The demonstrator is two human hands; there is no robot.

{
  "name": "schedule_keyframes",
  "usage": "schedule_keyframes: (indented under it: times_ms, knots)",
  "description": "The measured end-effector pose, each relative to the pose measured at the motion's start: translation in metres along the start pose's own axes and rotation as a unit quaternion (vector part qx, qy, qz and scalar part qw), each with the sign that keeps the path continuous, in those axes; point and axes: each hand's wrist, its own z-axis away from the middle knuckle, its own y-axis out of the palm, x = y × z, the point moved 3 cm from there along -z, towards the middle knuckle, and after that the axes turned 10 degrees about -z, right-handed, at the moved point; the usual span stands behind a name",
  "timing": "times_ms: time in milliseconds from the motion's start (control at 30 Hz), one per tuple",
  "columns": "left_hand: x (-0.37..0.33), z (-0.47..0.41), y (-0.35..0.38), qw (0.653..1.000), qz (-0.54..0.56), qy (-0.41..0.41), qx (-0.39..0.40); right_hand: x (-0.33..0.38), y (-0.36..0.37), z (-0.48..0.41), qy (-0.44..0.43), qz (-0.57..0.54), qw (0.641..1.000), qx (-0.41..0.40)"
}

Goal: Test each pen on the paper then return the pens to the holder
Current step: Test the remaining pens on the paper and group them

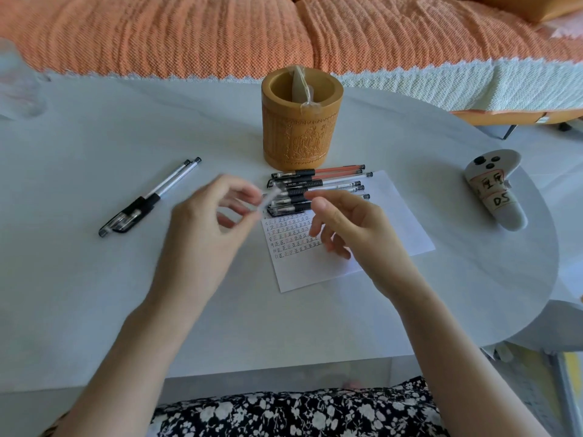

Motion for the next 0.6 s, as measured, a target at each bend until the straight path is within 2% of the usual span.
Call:
schedule_keyframes:
  times_ms: [100,167,267,367,600]
  knots:
    - [-0.019,0.014,0.012,0.997,0.041,0.030,0.051,0.002,0.006,0.002,-0.016,-0.035,0.998,0.051]
    - [-0.022,0.016,0.018,0.996,0.067,0.026,0.053,0.004,0.005,0.003,-0.036,-0.053,0.997,0.046]
    - [-0.018,0.015,0.022,0.996,0.075,-0.001,0.055,0.007,-0.002,0.002,-0.072,-0.092,0.993,0.000]
    - [-0.011,0.015,0.025,0.997,0.017,-0.014,0.073,0.009,-0.014,0.000,-0.097,-0.132,0.985,-0.061]
    - [-0.012,0.015,0.030,0.993,-0.060,0.055,0.089,0.009,-0.022,-0.001,-0.109,-0.141,0.976,-0.125]
